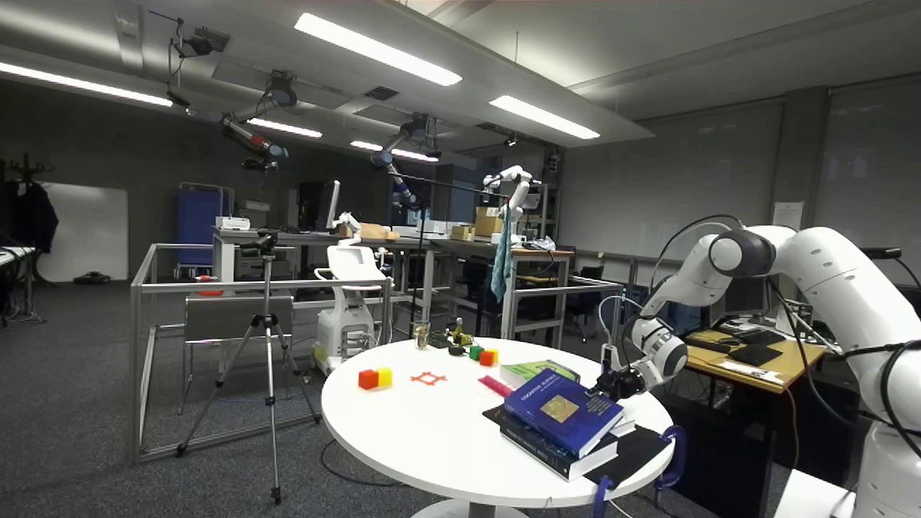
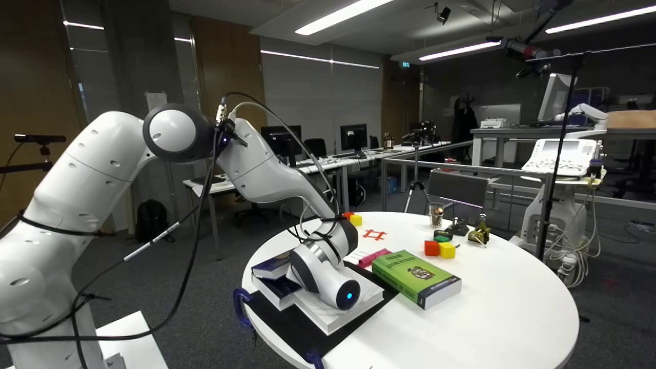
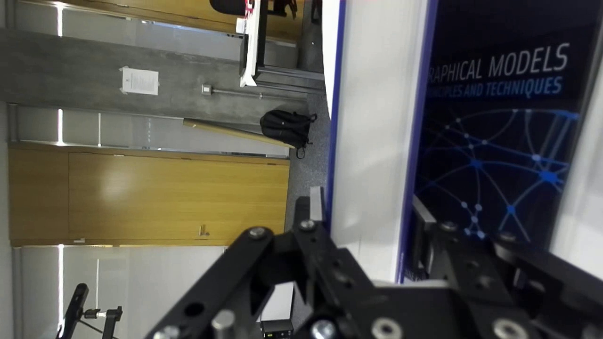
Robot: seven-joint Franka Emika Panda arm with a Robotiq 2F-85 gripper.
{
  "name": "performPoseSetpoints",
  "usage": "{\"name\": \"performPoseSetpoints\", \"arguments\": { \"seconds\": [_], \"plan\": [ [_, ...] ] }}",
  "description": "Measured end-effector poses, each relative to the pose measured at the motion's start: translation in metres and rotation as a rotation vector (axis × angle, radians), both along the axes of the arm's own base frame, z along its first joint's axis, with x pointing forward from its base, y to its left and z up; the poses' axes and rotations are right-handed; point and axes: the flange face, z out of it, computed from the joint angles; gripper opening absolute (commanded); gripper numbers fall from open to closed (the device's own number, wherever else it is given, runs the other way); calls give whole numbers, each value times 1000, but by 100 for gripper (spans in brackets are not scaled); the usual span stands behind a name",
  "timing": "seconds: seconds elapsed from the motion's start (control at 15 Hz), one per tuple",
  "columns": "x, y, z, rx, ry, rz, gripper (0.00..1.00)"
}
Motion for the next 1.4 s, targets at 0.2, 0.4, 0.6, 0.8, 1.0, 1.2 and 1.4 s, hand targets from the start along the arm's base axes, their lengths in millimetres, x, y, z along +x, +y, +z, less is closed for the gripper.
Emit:
{"name": "performPoseSetpoints", "arguments": {
  "seconds": [0.2, 0.4, 0.6, 0.8, 1.0, 1.2, 1.4],
  "plan": [
    [1, 4, 0, -2, -13, -23, 18],
    [1, 6, 2, -3, -14, -37, 18],
    [0, 5, 0, -6, -9, -46, 18],
    [-2, 5, -2, -8, -4, -51, 18],
    [-5, 4, -3, -7, 1, -55, 18],
    [-6, 4, -4, -5, 4, -56, 18],
    [-8, 5, -5, -4, 7, -57, 18]
  ]
}}
